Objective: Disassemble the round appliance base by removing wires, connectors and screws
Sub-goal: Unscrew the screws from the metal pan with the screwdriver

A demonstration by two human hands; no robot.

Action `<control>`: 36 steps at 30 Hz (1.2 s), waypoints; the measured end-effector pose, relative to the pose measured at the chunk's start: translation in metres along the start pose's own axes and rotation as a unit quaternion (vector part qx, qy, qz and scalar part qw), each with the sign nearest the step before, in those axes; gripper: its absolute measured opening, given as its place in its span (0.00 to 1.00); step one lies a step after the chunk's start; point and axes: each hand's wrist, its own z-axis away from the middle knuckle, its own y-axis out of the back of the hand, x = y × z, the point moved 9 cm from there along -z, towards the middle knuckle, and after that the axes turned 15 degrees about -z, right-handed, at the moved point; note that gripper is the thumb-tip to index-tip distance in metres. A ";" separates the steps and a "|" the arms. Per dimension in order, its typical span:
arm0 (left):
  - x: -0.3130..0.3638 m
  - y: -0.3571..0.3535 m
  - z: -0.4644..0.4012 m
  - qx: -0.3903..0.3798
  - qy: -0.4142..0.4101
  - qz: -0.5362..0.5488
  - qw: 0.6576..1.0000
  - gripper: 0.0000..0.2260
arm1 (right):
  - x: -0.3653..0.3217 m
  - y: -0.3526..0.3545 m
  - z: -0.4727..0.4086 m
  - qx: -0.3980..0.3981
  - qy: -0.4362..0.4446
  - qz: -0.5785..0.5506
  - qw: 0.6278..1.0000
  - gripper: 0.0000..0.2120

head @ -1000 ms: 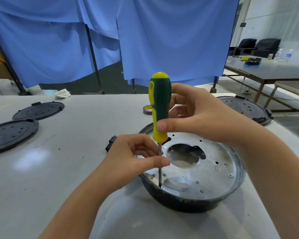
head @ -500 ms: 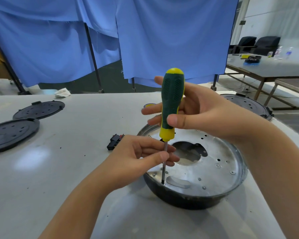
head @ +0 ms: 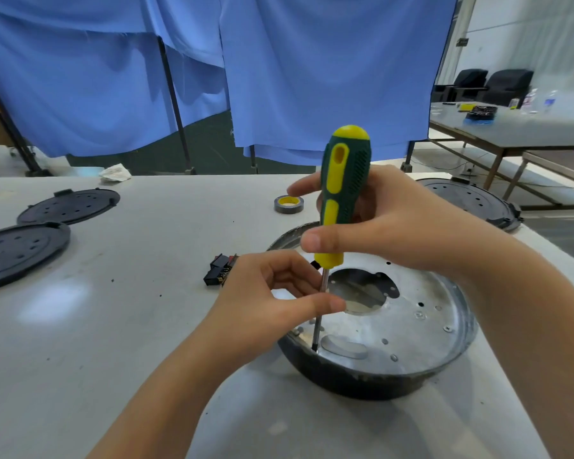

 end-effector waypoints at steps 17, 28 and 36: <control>-0.002 0.005 -0.002 0.008 -0.001 0.012 1.000 0.16 | -0.002 -0.003 -0.001 0.004 0.012 0.000 1.000 0.27; -0.003 -0.011 0.005 -0.129 0.012 0.102 0.986 0.07 | -0.001 -0.010 0.006 -0.077 -0.007 -0.124 0.989 0.31; 0.000 0.002 -0.001 0.007 -0.012 -0.008 1.000 0.14 | -0.002 -0.001 0.001 0.017 0.001 -0.013 1.000 0.31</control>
